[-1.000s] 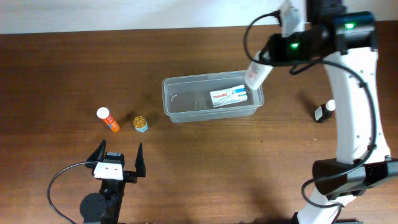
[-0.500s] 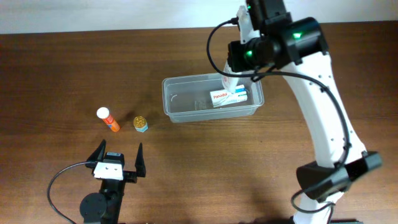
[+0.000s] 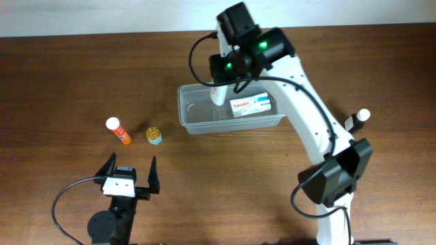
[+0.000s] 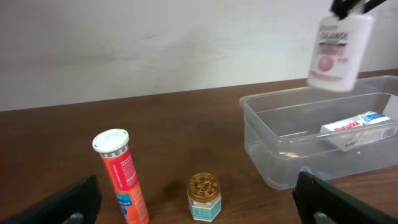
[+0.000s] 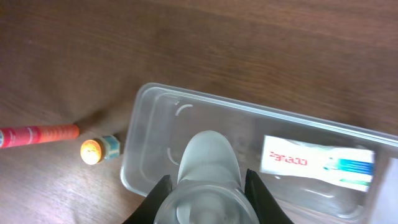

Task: Pack container
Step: 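Lift the spray bottle and carry it over the container, then lower the spray bottle into the container's left side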

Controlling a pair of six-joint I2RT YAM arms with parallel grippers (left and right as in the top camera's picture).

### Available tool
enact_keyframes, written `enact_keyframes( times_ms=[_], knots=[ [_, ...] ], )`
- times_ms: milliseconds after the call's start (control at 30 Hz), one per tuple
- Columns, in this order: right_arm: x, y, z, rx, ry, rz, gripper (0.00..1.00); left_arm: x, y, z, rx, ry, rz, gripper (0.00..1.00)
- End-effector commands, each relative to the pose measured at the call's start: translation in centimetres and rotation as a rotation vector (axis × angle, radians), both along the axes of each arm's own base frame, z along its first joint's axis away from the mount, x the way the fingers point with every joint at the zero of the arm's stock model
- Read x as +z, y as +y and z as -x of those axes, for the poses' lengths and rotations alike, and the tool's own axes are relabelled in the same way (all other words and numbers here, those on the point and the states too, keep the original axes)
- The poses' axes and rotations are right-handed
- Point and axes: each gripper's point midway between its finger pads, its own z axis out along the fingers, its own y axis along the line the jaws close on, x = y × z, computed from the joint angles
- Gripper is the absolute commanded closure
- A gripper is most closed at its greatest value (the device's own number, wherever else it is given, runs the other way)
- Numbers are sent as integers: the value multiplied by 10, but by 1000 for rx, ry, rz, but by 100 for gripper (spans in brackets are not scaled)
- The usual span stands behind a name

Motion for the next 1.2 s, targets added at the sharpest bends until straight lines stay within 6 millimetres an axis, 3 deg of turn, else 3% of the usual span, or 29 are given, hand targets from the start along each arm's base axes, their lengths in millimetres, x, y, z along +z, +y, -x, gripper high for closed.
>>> enact_keyframes(
  times_ms=[0,367,567,833,1167],
  knots=[
    [4,14,-4,-37,-17,-30,85,-1,-2,0,-13,-3,-11,1],
    [-9,41,-4,-100,-63,18,85,-1,-2,0,-13,-3,-11,1],
    [-32,58,-3,-78,-53,48,85,-1,-2,0,-13,-3,-11,1],
    [-57,63,-11,-88,-31,61,85,-1,-2,0,-13,-3,-11,1],
    [-58,64,-19,-110,-57,55,85,-1,-2,0,-13,-3,-11,1]
  ],
)
